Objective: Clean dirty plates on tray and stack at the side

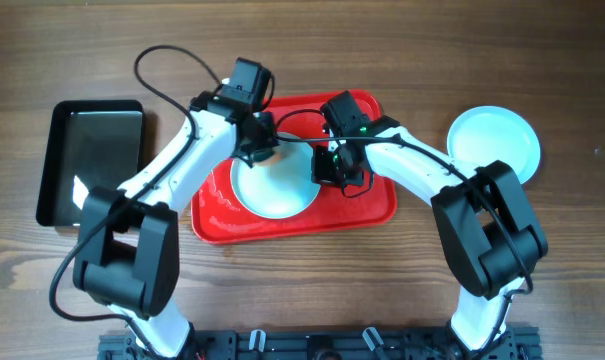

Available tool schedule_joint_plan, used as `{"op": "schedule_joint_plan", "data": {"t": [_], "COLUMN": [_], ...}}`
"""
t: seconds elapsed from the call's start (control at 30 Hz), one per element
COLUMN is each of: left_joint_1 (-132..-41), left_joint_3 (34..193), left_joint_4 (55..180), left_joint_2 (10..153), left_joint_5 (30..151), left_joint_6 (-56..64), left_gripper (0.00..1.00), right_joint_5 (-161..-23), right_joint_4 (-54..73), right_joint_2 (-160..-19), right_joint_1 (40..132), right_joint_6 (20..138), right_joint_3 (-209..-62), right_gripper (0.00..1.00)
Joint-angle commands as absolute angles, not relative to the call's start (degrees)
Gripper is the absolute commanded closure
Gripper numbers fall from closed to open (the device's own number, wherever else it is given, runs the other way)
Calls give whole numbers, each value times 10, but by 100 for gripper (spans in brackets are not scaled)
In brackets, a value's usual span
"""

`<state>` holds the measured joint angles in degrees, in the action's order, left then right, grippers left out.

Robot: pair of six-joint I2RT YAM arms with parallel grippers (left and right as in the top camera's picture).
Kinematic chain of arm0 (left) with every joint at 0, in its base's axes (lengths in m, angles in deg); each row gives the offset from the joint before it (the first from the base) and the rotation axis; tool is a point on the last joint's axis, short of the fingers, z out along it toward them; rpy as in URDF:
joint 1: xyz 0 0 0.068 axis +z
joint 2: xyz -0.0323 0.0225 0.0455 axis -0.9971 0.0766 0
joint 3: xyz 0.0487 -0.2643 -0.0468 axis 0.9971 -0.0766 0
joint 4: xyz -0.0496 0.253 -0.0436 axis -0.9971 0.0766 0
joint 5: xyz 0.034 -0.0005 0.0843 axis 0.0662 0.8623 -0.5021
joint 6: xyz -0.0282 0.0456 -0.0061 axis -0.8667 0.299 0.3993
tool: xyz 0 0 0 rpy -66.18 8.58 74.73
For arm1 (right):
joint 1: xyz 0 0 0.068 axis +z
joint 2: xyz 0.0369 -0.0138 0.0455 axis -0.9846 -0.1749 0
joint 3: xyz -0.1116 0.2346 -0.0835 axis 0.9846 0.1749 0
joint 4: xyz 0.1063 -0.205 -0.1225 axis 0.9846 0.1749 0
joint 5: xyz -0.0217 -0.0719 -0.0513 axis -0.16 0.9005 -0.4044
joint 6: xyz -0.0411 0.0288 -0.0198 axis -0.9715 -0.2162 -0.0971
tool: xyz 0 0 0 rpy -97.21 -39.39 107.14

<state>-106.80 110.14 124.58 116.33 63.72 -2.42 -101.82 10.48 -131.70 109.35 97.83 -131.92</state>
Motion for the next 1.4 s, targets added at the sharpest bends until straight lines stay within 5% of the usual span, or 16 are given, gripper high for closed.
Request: {"op": "schedule_joint_plan", "data": {"t": [0.0, 0.3, 0.8, 1.37], "left_joint_1": [-1090, -1106, -994, -989], "left_joint_3": [1108, 1108, 1108, 1112], "left_joint_4": [1236, 1242, 1413, 1419], "left_joint_2": [1186, 1271, 1265, 1006], "left_joint_5": [696, 703, 455, 400], "left_joint_6": [-61, -82, -97, -96], "left_gripper": [96, 96, 96, 96], "right_joint_5": [-1002, -1005, -995, -847], "right_joint_4": [115, 118, 123, 197], "right_joint_2": [-1332, -1332, -1332, -1331], "right_joint_1": [1091, 1090, 1090, 1089], "right_joint_6": [968, 968, 973, 926], "right_joint_3": [-1317, -1317, -1317, -1397], "right_gripper": [96, 96, 96, 96]}}
